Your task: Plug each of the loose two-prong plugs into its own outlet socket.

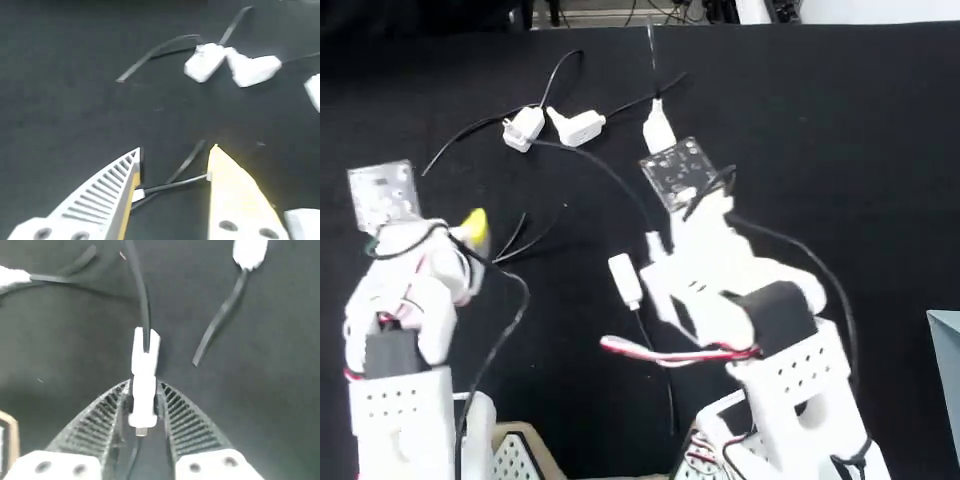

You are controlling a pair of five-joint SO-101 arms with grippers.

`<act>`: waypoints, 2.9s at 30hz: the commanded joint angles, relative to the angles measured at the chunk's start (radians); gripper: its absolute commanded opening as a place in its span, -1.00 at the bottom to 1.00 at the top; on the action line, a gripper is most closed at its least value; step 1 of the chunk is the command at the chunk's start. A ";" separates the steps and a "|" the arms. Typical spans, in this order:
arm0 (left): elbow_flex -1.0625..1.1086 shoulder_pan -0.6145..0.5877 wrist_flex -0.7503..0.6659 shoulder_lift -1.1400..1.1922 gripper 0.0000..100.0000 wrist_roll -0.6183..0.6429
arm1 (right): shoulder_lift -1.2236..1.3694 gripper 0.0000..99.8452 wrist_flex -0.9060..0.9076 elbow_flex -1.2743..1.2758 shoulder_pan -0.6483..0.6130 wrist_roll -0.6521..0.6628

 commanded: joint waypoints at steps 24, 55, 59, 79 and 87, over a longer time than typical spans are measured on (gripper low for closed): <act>0.361 0.401 -0.020 -0.577 -0.55 0.002 | -0.012 -0.98 -0.279 0.183 -0.508 -0.206; 0.265 0.461 0.080 -0.578 -0.55 -0.121 | -0.010 -0.98 -0.400 0.311 -0.460 -0.169; 0.239 0.407 0.080 -0.578 -0.55 -0.121 | -0.010 -0.98 -0.400 0.311 -0.414 -0.169; 0.077 0.248 0.080 -0.196 -0.54 -0.006 | -0.012 -0.98 -0.295 0.209 0.470 -0.041; -0.136 0.443 0.080 0.308 -0.54 0.058 | -0.012 -0.98 -0.413 0.326 0.485 -0.040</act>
